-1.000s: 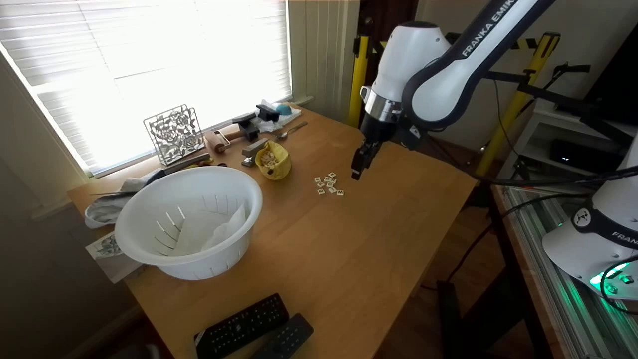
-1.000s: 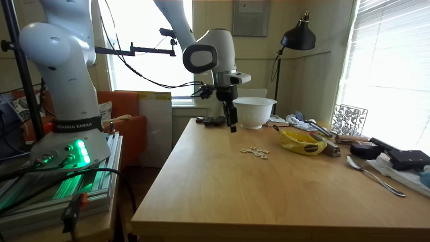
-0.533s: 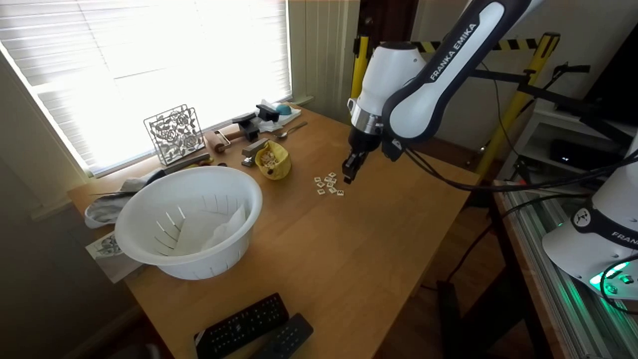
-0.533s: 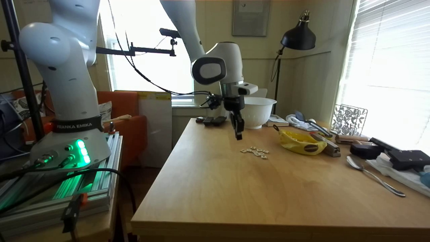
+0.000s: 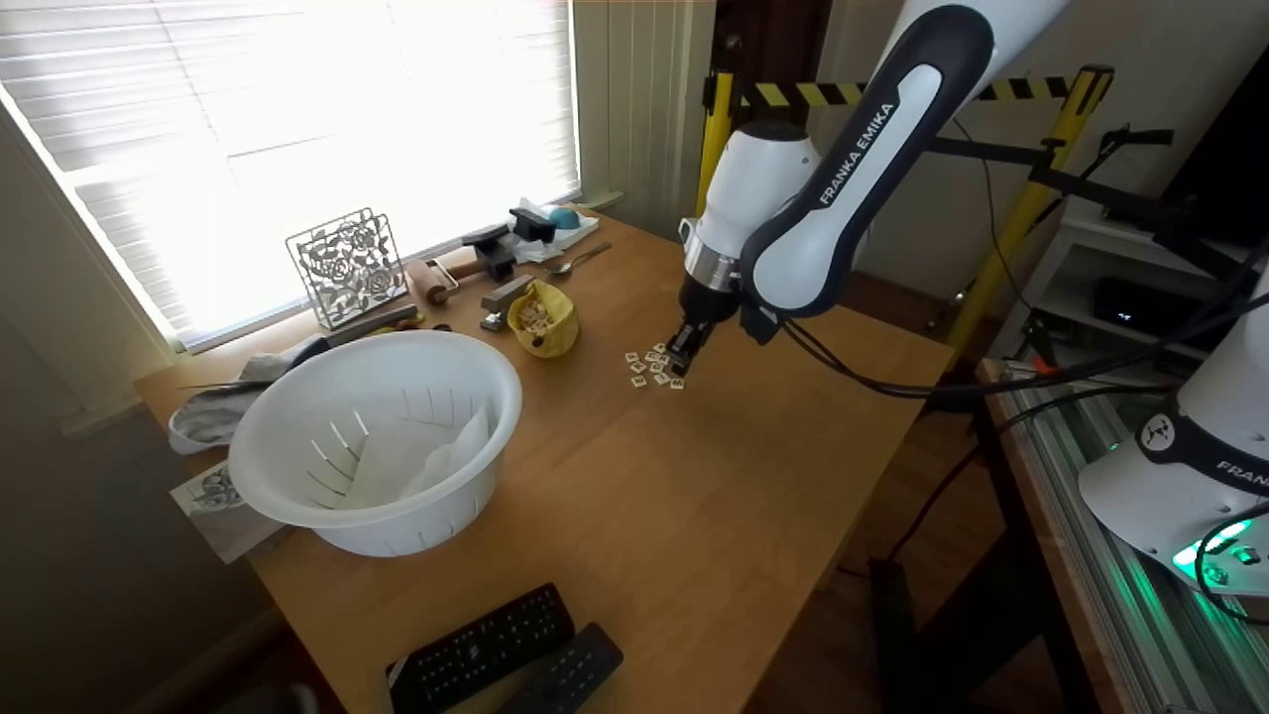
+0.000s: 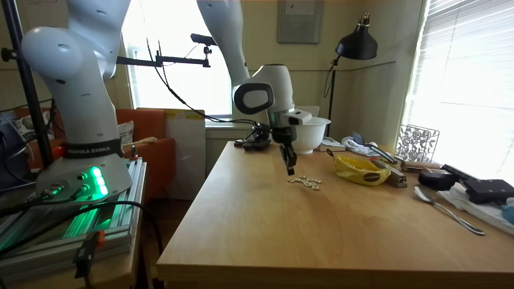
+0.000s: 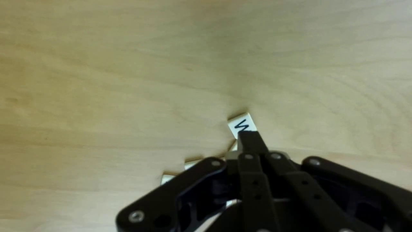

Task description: Create the word 'Mice' with the tiles.

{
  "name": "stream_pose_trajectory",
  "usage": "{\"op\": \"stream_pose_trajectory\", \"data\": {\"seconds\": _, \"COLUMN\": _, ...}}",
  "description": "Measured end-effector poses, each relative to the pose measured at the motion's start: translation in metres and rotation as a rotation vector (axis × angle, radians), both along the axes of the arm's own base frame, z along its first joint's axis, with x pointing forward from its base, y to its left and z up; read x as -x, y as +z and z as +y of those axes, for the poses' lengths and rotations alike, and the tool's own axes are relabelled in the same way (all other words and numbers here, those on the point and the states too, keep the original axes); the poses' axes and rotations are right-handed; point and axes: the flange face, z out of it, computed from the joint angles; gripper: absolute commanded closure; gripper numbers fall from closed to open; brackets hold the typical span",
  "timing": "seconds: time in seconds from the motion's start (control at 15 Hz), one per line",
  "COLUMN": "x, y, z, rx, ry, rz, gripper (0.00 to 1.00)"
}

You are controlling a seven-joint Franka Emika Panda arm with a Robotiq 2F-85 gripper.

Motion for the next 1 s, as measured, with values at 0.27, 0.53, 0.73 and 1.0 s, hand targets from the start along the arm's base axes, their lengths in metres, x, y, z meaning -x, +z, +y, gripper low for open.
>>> {"op": "stream_pose_trajectory", "data": {"seconds": 0.27, "x": -0.002, "y": -0.006, "z": 0.0, "rx": -0.013, "ry": -0.008, "rz": -0.024, "gripper": 1.0}}
{"op": "stream_pose_trajectory", "data": {"seconds": 0.53, "x": -0.001, "y": -0.012, "z": -0.001, "rx": -0.026, "ry": -0.019, "rz": -0.018, "gripper": 1.0}}
{"op": "stream_pose_trajectory", "data": {"seconds": 0.73, "x": 0.001, "y": -0.015, "z": -0.003, "rx": -0.033, "ry": -0.029, "rz": -0.014, "gripper": 1.0}}
{"op": "stream_pose_trajectory", "data": {"seconds": 1.0, "x": 0.003, "y": -0.018, "z": -0.005, "rx": -0.038, "ry": -0.035, "rz": -0.009, "gripper": 1.0}}
